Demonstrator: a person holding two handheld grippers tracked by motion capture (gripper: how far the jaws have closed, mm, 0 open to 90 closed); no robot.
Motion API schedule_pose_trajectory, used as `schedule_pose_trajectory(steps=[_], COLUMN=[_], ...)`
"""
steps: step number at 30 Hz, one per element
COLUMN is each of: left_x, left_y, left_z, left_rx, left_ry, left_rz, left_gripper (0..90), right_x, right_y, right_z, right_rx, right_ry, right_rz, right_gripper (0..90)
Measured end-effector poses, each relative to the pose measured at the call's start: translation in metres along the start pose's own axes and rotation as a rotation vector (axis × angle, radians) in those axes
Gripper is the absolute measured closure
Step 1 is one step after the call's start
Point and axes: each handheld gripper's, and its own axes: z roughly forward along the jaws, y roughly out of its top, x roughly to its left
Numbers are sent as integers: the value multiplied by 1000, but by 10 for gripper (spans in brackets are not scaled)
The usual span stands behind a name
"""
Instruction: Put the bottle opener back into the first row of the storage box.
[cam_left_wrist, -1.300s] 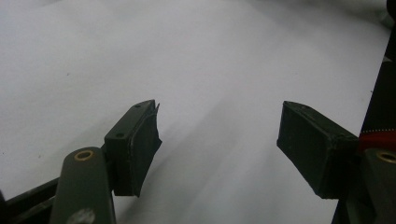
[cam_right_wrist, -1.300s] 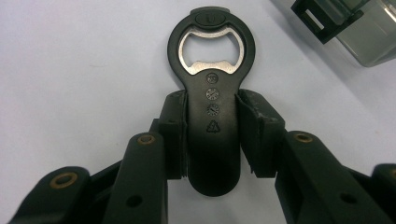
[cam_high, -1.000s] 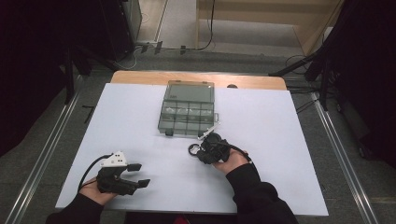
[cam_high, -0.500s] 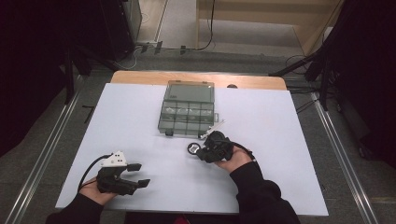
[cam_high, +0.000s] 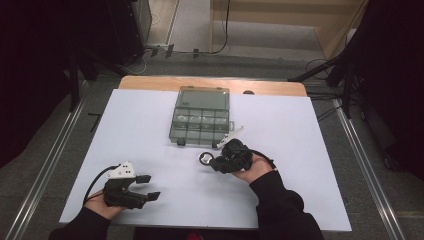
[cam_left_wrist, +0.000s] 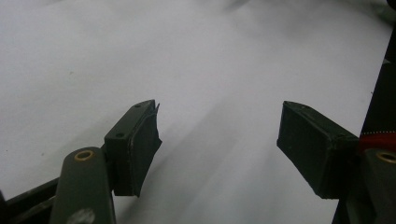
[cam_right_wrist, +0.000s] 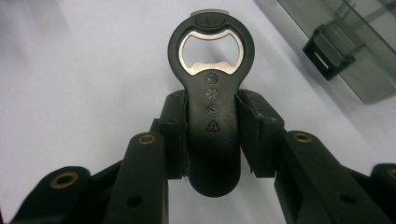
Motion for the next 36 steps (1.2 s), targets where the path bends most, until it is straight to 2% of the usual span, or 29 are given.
schedule_pose_trajectory(steps=[4,8,10,11,16,19,23,27,31,36], left_x=[1,1,1,1,1,1,1,1,1,1], left_y=[0,0,0,1,1,0,1,1,1,1], left_z=[-1,0,0,0,0,-1,0,0,1,1], left_rx=[-3,1,0,0,1,-3,-2,-2,-9,-9], left_ry=[1,3,3,2,1,-2,-1,-5,-7,-10], left_rz=[-4,-3,-4,-4,0,-3,-3,-2,-4,-4], left_gripper=[287,287,287,287,287,287,287,287,287,287], right_x=[-3,-7,-8,-10,-17,-19,-23,-26,-28,-28], right_y=[3,5,6,8,16,21,27,34,39,46], right_z=[0,2,2,2,2,-1,-4,-5,-7,-9], right_rx=[5,27,28,25,33,28,40,53,36,45], right_ry=[37,61,74,96,147,175,184,200,218,232], right_rz=[-68,-162,-175,-201,-221,-251,-288,-297,-299,-337], right_gripper=[659,658,659,659,659,659,659,659,659,659])
